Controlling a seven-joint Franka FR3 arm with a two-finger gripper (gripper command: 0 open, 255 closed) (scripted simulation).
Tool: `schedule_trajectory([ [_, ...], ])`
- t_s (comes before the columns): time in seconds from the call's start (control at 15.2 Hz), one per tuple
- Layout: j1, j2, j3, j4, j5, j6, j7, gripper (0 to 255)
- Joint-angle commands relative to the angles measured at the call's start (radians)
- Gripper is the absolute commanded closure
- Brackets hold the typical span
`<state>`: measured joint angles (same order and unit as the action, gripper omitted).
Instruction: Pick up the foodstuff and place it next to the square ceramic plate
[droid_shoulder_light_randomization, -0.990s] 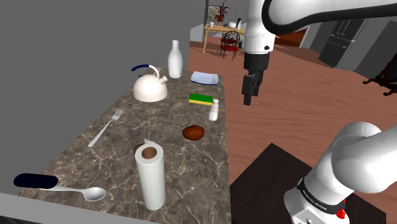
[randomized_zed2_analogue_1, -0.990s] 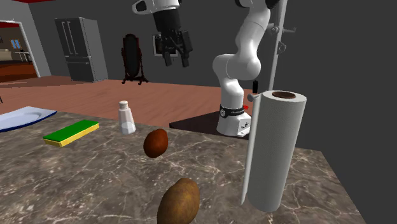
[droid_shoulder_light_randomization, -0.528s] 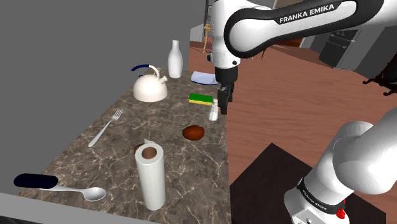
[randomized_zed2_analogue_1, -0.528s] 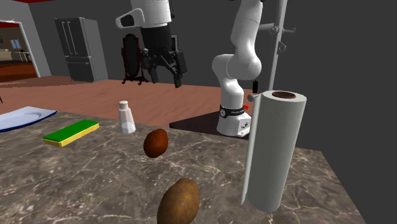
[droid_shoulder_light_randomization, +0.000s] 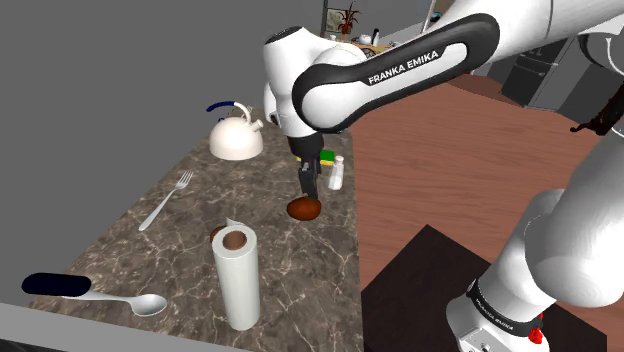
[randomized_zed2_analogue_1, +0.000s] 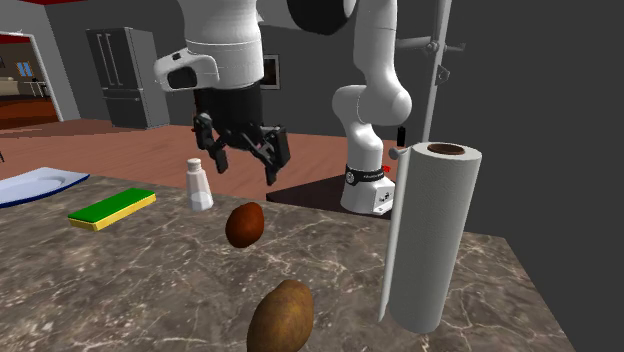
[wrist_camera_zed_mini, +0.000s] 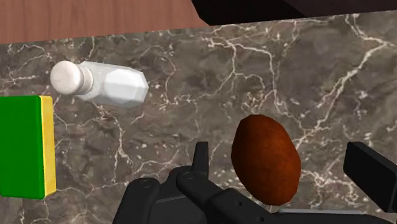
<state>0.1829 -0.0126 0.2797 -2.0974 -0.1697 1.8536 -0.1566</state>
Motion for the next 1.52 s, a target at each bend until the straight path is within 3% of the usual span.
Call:
schedule_trajectory([
  [0.0,0.018,0.066,0.018,0.034,-0.049,0.02,-0.001,0],
  [0.13,0.041,0.139,0.035,0.079,-0.101,0.031,0.003,0],
  [0.66,0.033,0.166,0.024,0.006,-0.126,0.128,0.017,0],
  [1.19,0.033,0.166,0.024,0.006,-0.126,0.128,0.016,0],
  [1.25,0.033,0.166,0.024,0.006,-0.126,0.128,0.016,255],
  [1.45,0.033,0.166,0.024,0.006,-0.126,0.128,0.016,255],
])
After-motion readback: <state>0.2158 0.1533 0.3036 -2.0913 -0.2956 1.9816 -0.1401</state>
